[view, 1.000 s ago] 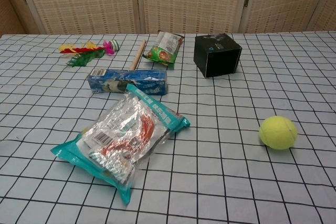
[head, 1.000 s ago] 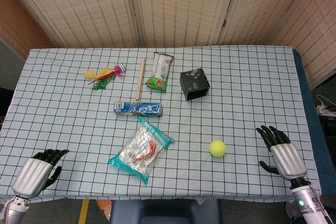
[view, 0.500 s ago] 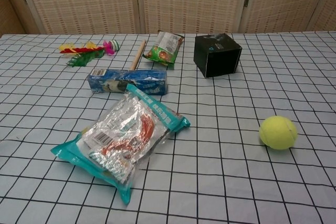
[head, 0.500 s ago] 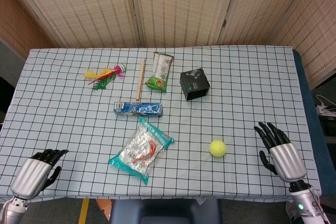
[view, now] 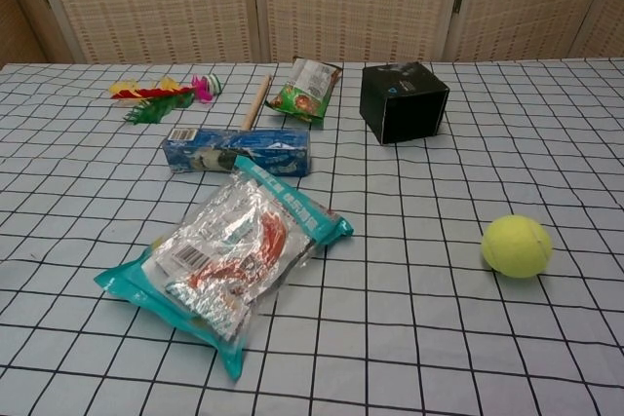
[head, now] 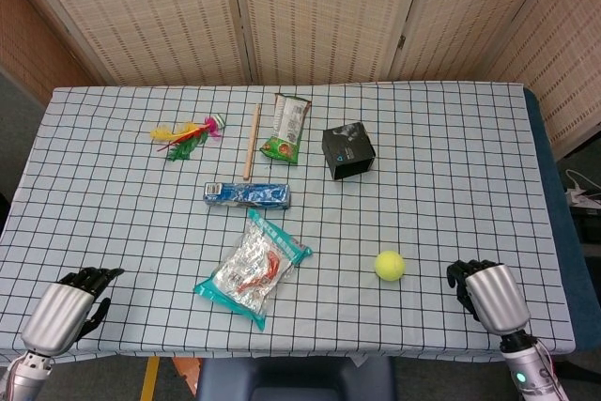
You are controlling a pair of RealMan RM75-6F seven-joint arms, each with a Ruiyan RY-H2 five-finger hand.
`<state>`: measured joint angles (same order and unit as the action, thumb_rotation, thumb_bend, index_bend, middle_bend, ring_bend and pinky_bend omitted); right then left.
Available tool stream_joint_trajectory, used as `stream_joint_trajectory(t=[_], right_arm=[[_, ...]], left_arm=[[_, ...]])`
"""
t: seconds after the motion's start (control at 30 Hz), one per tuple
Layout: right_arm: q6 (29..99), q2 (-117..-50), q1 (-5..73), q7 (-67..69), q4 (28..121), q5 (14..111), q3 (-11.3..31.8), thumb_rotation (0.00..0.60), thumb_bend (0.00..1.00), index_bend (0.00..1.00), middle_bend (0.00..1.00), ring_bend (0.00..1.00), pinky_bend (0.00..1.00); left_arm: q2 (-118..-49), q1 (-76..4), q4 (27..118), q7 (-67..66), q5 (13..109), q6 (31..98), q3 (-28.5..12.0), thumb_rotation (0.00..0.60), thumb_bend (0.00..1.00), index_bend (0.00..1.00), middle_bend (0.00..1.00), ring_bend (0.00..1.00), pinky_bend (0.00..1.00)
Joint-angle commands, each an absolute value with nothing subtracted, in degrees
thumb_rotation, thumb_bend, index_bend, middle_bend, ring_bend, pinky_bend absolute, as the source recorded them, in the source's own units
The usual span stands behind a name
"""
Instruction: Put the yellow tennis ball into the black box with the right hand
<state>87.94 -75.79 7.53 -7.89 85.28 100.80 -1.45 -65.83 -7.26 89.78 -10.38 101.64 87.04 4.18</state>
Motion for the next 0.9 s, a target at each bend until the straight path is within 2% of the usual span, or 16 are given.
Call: stream_joint_trajectory(t=[0.03, 0.47, 0.9], right_arm=[[85.5, -76.45, 7.87, -10.02, 86.89, 98.82, -1.58, 0.6, 1.0, 0.96, 0.81, 0.83, 0.89], [78.81, -82.86, 8.72, -14.47, 86.84, 96.38, -3.29, 0.6, 1.0, 0.99, 0.84, 0.88, 0.94], [77.51, -90.76, 8.72, -17.55, 81.88, 94.2, -2.61, 0.6, 1.0, 0.99, 0.84, 0.88, 0.94]], left_arm=[[-65.81, -7.33, 89.75, -10.29, 101.62, 86.86, 4.22, 0.6, 0.5, 0.26, 0.34, 0.33, 0.53], [-65.72, -7.52, 89.82, -10.14, 102.05, 86.57, 4.49, 0.6, 0.5, 0.26, 0.34, 0.33, 0.53], [-65.57, -7.64, 89.78, -9.53, 102.05, 86.5, 4.56, 0.6, 0.5, 0.26, 0.34, 0.33, 0.53]])
